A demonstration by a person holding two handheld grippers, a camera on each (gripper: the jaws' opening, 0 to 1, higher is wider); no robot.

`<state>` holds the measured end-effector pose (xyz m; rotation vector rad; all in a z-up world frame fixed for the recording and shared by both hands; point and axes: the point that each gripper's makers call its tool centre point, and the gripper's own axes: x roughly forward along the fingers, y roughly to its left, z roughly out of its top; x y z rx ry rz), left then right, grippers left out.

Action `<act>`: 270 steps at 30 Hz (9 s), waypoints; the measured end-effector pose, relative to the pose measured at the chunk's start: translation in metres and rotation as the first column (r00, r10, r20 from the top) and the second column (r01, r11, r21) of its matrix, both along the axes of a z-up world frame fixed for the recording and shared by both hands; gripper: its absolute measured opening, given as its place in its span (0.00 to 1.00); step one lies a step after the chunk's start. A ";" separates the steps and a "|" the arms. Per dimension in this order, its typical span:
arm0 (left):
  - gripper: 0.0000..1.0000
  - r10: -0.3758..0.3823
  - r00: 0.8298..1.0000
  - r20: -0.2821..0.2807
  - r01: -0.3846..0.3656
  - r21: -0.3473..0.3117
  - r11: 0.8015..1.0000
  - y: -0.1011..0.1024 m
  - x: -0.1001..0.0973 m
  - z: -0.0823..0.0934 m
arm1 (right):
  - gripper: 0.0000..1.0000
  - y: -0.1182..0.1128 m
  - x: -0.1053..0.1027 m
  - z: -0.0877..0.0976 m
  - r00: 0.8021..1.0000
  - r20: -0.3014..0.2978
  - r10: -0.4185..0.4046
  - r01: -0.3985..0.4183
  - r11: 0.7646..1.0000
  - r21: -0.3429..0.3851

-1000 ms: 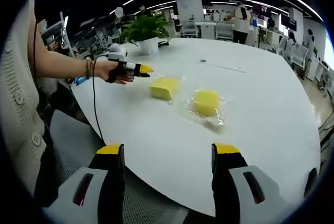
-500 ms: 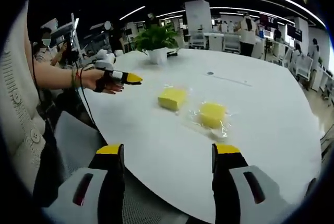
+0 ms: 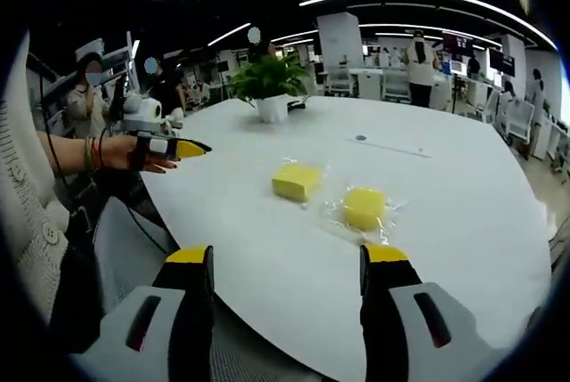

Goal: Compare the silicone blocks by pressing each to a similar depth, holding the contact briefly, and releasing to observe deformation and rebound differences across the visible hardness samples.

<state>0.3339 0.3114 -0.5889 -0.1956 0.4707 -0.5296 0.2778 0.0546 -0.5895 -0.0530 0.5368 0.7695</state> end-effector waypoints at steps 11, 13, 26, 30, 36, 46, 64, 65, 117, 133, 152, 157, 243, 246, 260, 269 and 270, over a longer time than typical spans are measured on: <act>0.56 0.018 0.999 0.044 -0.019 0.027 0.999 -0.004 -0.032 0.016 | 0.59 -0.002 -0.003 -0.009 0.999 -0.015 -0.031 0.031 0.999 0.011; 0.57 0.023 0.999 0.042 -0.024 0.021 0.999 -0.003 -0.034 0.015 | 0.59 -0.002 -0.003 -0.010 0.999 -0.018 -0.031 0.032 0.999 0.014; 0.55 0.005 1.000 0.006 -0.005 0.064 0.998 0.002 -0.037 0.004 | 0.62 -0.005 0.000 -0.021 0.998 -0.047 -0.051 0.052 0.999 0.015; 0.58 -0.008 1.000 -0.008 0.009 0.072 0.997 -0.001 -0.039 -0.001 | 0.64 -0.006 0.000 -0.022 0.997 -0.054 -0.049 0.049 0.999 0.012; 0.60 -0.040 0.999 -0.033 0.044 0.123 0.991 -0.005 -0.043 -0.011 | 0.65 -0.012 -0.002 -0.030 0.996 -0.077 -0.053 0.053 0.999 -0.009; 0.61 -0.056 0.996 -0.062 0.064 0.138 0.988 -0.006 -0.043 -0.017 | 0.64 -0.014 -0.005 -0.038 0.993 -0.102 -0.058 0.058 0.998 -0.008; 0.59 -0.034 0.991 -0.129 0.010 -0.178 0.984 -0.040 0.001 0.008 | 0.64 -0.010 -0.004 -0.046 0.991 -0.128 -0.036 0.037 0.999 0.004; 0.59 -0.031 0.991 -0.131 0.005 -0.200 0.980 -0.043 0.004 0.010 | 0.64 -0.009 -0.004 -0.047 0.991 -0.129 -0.035 0.036 0.999 0.008; 0.68 -0.055 0.760 -0.648 -0.460 -0.595 0.659 -0.187 0.201 -0.058 | 0.63 -0.039 0.014 -0.078 0.959 -0.251 -0.131 0.144 0.989 0.036; 0.61 -0.038 0.674 -0.738 -0.449 -0.450 0.772 -0.213 0.210 -0.115 | 0.60 -0.045 0.022 -0.082 0.949 -0.275 -0.152 0.171 0.984 0.049; 0.00 0.001 0.681 -0.732 -0.415 -0.385 0.824 -0.204 0.201 -0.146 | 0.58 -0.048 0.017 -0.084 0.954 -0.262 -0.146 0.165 0.985 0.051; 0.00 -0.009 0.706 -0.708 -0.359 -0.369 0.857 -0.208 0.205 -0.145 | 0.57 -0.051 0.015 -0.087 0.952 -0.266 -0.149 0.166 0.985 0.040; 0.00 -0.200 0.980 -0.021 0.194 -0.170 0.966 -0.107 0.062 0.105 | 0.62 0.009 0.015 0.021 0.989 0.013 0.147 -0.145 0.983 -0.113; 0.00 -0.212 0.977 -0.014 0.207 -0.153 0.966 -0.106 0.065 0.106 | 0.62 0.013 0.026 0.029 0.981 0.025 0.192 -0.187 0.973 -0.135; 0.00 -0.309 0.951 0.007 0.309 -0.064 0.949 -0.116 0.075 0.108 | 0.62 0.041 0.087 0.047 0.926 0.052 0.374 -0.351 0.903 -0.249; 0.00 -0.364 0.931 -0.004 0.363 -0.036 0.931 -0.125 0.081 0.103 | 0.65 0.068 0.116 0.042 0.875 0.032 0.483 -0.452 0.839 -0.304; 0.00 -0.375 0.927 -0.011 0.375 -0.041 0.926 -0.127 0.081 0.102 | 0.65 0.074 0.120 0.040 0.866 0.028 0.498 -0.466 0.828 -0.311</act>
